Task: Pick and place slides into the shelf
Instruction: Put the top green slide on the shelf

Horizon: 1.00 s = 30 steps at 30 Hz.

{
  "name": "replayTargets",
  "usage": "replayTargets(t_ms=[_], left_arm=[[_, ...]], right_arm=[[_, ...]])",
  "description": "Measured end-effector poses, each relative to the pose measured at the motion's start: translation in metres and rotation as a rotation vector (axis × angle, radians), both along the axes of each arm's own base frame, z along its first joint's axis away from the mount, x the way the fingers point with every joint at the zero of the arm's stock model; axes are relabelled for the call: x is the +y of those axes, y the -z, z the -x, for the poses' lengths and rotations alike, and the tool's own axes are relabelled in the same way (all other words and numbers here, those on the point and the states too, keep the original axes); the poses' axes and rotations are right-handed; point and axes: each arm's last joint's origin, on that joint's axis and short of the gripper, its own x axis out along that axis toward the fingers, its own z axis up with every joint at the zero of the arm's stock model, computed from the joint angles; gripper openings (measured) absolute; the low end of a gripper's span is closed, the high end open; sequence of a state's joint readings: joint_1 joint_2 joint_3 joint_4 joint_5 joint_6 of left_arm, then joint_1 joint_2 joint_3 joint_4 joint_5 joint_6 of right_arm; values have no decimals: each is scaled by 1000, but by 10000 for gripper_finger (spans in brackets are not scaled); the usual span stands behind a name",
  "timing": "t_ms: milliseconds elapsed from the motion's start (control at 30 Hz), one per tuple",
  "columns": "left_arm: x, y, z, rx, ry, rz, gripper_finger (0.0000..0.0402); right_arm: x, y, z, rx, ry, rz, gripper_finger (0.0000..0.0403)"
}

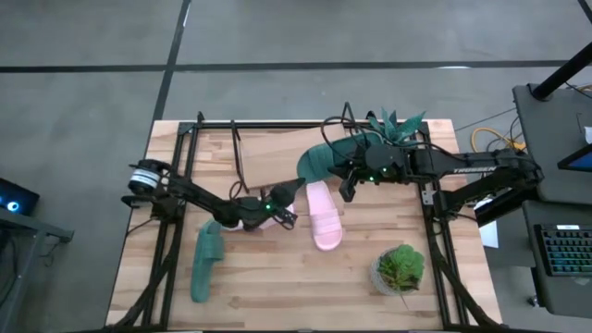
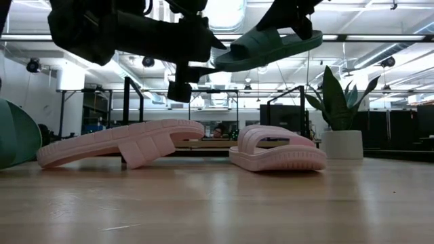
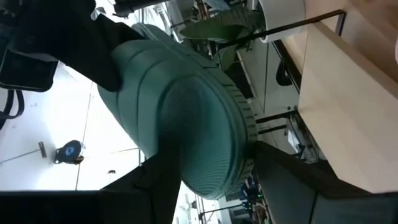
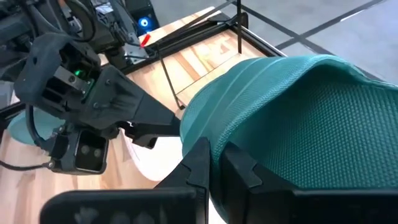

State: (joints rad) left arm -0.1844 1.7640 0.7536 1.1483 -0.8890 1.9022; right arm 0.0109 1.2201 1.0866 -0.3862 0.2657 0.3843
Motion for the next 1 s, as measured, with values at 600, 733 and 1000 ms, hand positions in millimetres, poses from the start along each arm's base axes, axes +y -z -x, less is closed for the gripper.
replayTargets(t_ms=[600,733,1000], left_arm=[[1,-4,1,-17,-16,13,184],[0,-7,-1,-64,3,54,184],[-1,-12,-6,-65,7,64,151]], right_arm=[[2,-3,2,-9,-57,-41,12],[2,-5,1,-19,-57,-40,12],[2,-8,1,-25,-59,-32,12]])
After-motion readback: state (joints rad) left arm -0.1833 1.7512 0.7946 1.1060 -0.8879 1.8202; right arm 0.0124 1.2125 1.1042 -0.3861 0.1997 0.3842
